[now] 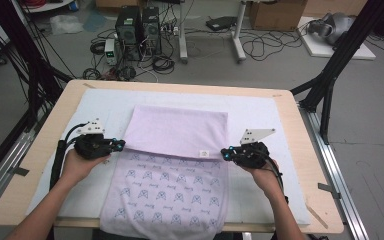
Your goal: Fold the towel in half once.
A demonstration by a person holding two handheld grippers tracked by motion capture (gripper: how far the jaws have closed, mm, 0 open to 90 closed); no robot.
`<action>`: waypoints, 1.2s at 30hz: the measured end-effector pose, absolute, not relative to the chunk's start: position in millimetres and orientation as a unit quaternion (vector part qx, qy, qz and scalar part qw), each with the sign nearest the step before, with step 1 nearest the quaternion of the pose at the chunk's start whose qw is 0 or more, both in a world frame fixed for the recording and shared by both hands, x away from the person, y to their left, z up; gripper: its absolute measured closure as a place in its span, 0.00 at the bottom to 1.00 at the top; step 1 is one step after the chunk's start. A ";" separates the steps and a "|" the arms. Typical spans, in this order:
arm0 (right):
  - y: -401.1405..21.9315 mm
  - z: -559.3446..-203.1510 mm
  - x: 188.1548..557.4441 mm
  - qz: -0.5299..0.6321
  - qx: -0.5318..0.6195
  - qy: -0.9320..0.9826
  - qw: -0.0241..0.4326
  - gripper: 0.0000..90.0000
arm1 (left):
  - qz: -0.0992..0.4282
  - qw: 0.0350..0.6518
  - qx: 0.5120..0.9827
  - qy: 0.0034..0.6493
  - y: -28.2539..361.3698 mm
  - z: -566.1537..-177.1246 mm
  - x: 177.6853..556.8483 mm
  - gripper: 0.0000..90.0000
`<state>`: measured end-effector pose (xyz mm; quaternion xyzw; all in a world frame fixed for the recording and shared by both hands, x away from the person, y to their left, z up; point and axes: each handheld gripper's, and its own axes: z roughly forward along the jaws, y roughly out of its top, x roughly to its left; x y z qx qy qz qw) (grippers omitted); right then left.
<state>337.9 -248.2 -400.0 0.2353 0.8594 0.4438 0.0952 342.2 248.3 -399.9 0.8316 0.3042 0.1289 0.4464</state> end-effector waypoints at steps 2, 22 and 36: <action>-247.8 -395.2 323.3 0.442 0.227 0.863 0.094 0.97 | 0.129 0.451 0.831 0.298 251.5 -397.6 326.0 0.96; -249.5 -399.4 328.6 0.433 0.260 0.859 0.085 0.56 | 0.156 0.436 0.829 0.313 255.2 -404.0 326.4 0.63; -254.2 -423.7 457.1 0.375 0.357 0.848 0.114 0.41 | 0.129 0.412 0.793 0.429 234.4 -434.4 450.8 0.46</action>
